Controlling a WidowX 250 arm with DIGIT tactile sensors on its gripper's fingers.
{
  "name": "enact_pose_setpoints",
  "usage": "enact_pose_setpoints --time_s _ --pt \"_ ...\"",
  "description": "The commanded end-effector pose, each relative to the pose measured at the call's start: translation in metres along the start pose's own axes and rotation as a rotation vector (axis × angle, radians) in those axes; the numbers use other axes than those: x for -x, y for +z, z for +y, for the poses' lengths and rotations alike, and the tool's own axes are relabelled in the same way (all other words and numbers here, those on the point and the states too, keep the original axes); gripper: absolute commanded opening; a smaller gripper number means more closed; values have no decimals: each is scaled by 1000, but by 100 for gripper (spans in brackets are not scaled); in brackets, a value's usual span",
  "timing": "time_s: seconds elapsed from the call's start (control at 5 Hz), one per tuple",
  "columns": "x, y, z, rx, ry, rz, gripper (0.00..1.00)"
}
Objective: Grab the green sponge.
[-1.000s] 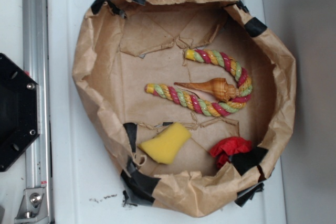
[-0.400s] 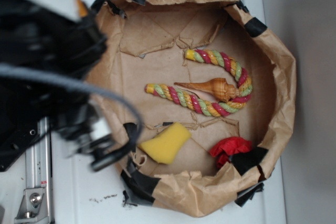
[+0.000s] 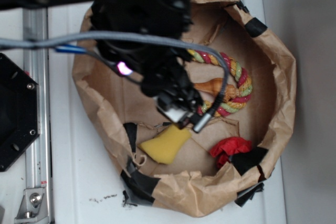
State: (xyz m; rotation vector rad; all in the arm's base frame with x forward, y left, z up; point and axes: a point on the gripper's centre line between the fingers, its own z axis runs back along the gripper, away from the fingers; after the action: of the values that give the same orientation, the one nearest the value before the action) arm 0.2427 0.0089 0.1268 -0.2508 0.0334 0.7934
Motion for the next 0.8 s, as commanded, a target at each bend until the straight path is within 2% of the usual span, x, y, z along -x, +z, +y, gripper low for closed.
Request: enact_pose_setpoints --time_s 0.0,0.2,0.4,0.6 --pt "10 -68 -34 18 -89 79 100" --pt "36 -87 -42 -1 -144 141 100" --pt "54 -96 -42 -50 -192 137 100" --pt "55 -104 -36 -104 -226 99 100"
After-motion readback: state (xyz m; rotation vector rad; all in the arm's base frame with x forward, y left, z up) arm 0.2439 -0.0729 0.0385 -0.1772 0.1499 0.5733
